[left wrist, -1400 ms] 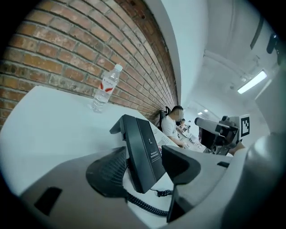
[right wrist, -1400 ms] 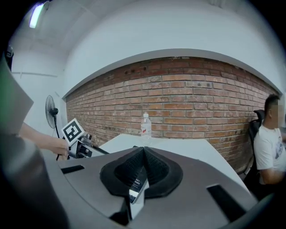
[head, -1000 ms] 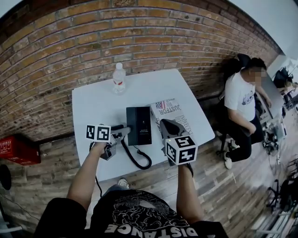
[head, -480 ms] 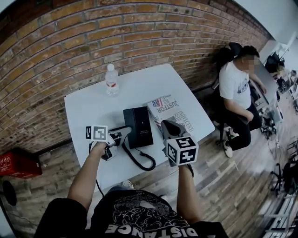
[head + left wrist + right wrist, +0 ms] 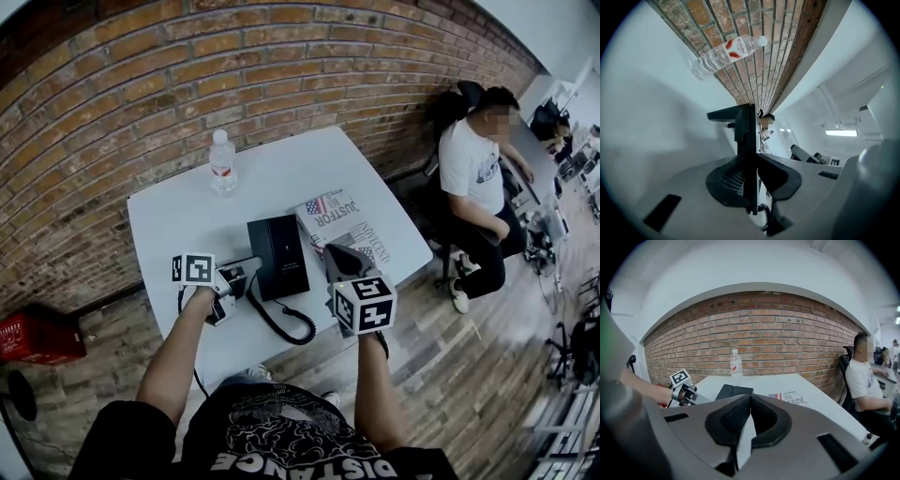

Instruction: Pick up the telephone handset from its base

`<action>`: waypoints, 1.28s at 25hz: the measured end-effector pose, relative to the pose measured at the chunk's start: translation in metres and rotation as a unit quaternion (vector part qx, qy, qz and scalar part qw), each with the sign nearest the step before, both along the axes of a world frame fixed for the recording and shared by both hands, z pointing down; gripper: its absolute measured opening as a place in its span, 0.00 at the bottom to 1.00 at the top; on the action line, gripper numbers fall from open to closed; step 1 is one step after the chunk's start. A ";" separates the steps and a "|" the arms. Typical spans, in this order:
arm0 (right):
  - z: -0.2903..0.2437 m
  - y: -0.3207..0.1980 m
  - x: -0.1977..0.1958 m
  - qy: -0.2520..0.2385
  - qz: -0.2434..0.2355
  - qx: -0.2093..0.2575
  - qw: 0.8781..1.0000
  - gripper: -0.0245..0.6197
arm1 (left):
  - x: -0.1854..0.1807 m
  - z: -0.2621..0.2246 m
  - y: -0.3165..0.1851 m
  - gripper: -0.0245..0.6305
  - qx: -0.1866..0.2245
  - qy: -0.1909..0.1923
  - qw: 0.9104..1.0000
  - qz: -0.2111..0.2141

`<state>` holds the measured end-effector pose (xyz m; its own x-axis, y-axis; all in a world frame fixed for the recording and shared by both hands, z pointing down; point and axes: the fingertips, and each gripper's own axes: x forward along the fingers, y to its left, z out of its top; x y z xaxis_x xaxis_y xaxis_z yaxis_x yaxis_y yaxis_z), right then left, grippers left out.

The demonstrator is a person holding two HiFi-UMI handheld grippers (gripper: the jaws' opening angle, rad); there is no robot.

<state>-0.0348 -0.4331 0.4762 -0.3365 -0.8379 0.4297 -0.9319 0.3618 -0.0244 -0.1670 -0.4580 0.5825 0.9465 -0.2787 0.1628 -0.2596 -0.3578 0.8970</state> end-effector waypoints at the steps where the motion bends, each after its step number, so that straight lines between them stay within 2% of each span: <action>1: 0.000 0.001 0.001 -0.001 0.001 0.001 1.000 0.04 | 0.000 -0.001 0.000 0.15 0.001 0.000 1.000 -0.002; 8: -0.004 0.009 0.010 -0.004 0.001 0.004 1.000 0.04 | 0.000 -0.013 0.003 0.15 0.009 -0.001 1.000 -0.017; 17: -0.013 0.027 0.022 -0.011 -0.009 0.012 1.000 0.04 | 0.001 -0.055 0.013 0.15 0.048 0.010 0.998 -0.050; 25: -0.032 0.054 0.047 -0.015 -0.016 0.029 0.999 0.04 | 0.025 -0.094 0.039 0.15 0.094 0.007 0.993 -0.067; 28: -0.040 0.065 0.062 -0.013 -0.016 0.035 0.999 0.04 | 0.042 -0.109 0.052 0.15 0.097 0.023 0.993 -0.070; 32: -0.047 0.081 0.083 -0.010 -0.016 0.042 0.999 0.04 | 0.067 -0.127 0.070 0.15 0.123 0.022 0.990 -0.072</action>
